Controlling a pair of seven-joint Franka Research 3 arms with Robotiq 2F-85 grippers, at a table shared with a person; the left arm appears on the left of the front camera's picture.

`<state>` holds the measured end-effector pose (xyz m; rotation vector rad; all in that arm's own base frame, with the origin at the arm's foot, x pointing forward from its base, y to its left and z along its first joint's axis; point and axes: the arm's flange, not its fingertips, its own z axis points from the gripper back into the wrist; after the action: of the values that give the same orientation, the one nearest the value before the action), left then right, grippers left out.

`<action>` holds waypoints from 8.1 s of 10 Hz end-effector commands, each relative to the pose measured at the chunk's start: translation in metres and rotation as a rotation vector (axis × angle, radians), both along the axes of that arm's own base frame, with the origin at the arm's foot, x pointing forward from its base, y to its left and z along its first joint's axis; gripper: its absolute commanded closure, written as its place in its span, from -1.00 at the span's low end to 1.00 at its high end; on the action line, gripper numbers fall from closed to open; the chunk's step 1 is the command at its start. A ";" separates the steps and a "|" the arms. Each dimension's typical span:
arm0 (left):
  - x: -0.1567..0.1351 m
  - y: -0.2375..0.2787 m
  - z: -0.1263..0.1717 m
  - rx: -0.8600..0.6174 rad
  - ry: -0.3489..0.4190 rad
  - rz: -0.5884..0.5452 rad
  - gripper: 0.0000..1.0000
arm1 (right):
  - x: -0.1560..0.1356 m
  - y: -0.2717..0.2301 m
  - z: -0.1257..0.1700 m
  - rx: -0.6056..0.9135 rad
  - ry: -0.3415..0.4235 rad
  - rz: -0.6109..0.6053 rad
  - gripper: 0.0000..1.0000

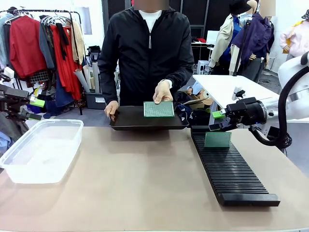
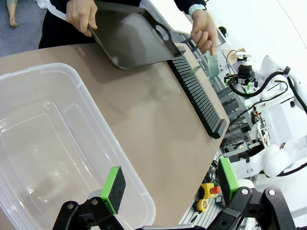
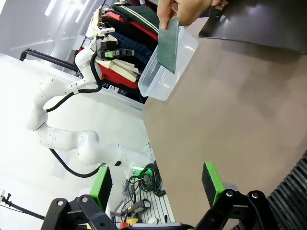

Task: Sort PCBs into racks and boxes based on the side picked up.
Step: Pick up the Blank PCB handed by the Human, then if the short side of the Blank PCB is picked up, insert it into the PCB Rack ; if the long side is picked up, place it in the Organizing box.

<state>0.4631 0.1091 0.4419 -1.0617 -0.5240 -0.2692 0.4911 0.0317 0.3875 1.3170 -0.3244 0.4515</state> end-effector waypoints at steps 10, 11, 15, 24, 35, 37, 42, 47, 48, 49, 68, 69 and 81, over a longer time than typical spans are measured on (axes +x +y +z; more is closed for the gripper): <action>-0.001 0.000 0.002 -0.001 0.003 0.001 -1.00 | 0.032 0.051 -0.012 0.130 -0.028 -0.069 -1.00; -0.001 0.000 0.002 -0.001 0.003 0.001 -1.00 | 0.036 0.052 -0.012 0.132 -0.047 -0.074 -1.00; -0.001 0.000 0.002 -0.001 0.003 0.001 -1.00 | 0.062 0.065 -0.004 0.114 -0.099 -0.054 -1.00; -0.001 0.000 0.002 -0.001 0.003 0.001 -1.00 | 0.127 0.082 -0.013 0.169 -0.207 -0.076 -1.00; -0.001 0.000 0.002 -0.001 0.003 0.001 -1.00 | 0.145 0.118 -0.013 0.104 -0.168 -0.028 -1.00; -0.001 0.000 0.002 -0.001 0.003 0.001 -1.00 | 0.150 0.125 -0.012 0.095 -0.162 -0.023 -1.00; -0.001 0.000 0.002 -0.001 0.003 0.001 -1.00 | 0.163 0.135 -0.011 0.097 -0.167 -0.053 -0.76; -0.001 0.000 0.002 -0.001 0.003 0.001 -1.00 | 0.169 0.136 -0.013 0.113 -0.169 -0.100 1.00; -0.001 0.000 0.002 -0.001 0.003 0.001 -1.00 | 0.171 0.137 -0.013 0.120 -0.165 -0.111 1.00; -0.001 0.000 0.002 -0.001 0.003 0.001 -1.00 | 0.172 0.138 -0.012 0.121 -0.164 -0.117 1.00; -0.001 0.000 0.002 -0.001 0.003 0.001 -1.00 | 0.166 0.134 -0.017 0.118 -0.159 -0.108 1.00; -0.001 0.000 0.002 -0.001 0.003 0.001 -1.00 | 0.166 0.134 -0.017 0.118 -0.159 -0.108 1.00; -0.001 0.000 0.002 -0.001 0.003 0.001 -1.00 | 0.166 0.134 -0.017 0.118 -0.159 -0.108 1.00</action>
<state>0.4630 0.1091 0.4420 -1.0617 -0.5241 -0.2693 0.6574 0.1647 0.3695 1.3707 -0.5576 0.4486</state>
